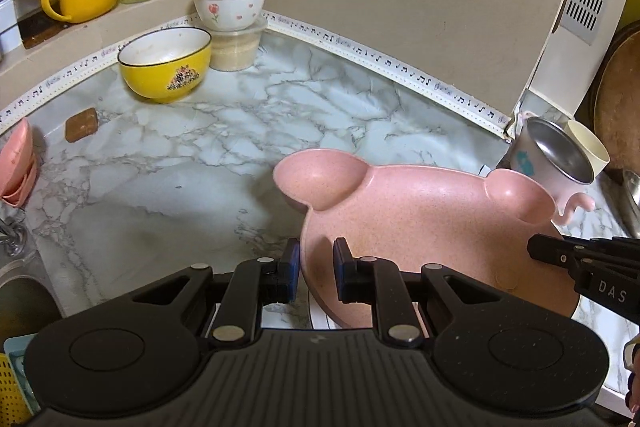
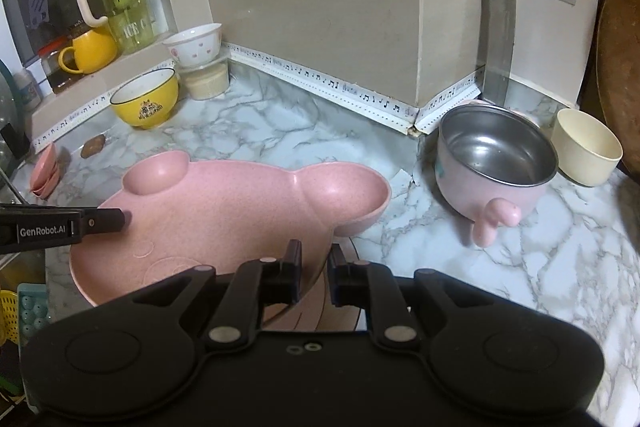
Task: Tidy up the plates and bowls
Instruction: 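Carry the pink bear plate with both tools toward the yellow bowl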
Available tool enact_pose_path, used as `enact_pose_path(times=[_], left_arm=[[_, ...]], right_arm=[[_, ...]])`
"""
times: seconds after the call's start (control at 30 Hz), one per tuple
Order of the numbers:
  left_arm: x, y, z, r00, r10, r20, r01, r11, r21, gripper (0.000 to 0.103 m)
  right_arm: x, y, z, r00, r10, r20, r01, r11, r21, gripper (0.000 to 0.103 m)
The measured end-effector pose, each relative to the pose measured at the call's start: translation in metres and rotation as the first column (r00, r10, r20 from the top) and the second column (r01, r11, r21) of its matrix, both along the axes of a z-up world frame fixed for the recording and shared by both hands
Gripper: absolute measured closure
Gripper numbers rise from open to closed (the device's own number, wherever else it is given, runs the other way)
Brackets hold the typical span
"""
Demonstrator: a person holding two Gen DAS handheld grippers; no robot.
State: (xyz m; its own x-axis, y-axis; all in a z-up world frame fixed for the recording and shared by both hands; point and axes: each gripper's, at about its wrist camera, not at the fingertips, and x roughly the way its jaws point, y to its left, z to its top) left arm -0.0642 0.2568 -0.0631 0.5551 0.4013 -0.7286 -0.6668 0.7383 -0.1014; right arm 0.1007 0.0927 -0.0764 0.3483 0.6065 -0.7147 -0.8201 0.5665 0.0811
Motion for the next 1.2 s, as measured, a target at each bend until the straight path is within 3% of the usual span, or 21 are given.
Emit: enact_pose_path(times=[0.87, 1.0, 1.2], left_arm=[[0.007, -0.003, -0.020, 0.997, -0.040, -0.058, 0.041, 0.999, 0.012, 0.086], [0.005, -0.006, -0.019, 0.998, -0.042, -0.055, 0.043, 0.999, 0.019, 0.086], [-0.001, -0.014, -0.010, 0.998, -0.061, -0.034, 0.062, 0.997, 0.043, 0.086]], right_arm=[[0.002, 0.009, -0.027, 0.999, -0.019, 0.048, 0.023, 0.997, -0.076, 0.082], [0.001, 0.005, -0.023, 0.997, -0.045, 0.063, 0.049, 0.996, -0.071, 0.063], [-0.003, -0.005, -0.015, 0.997, -0.050, 0.061, 0.054, 0.997, -0.055, 0.061]])
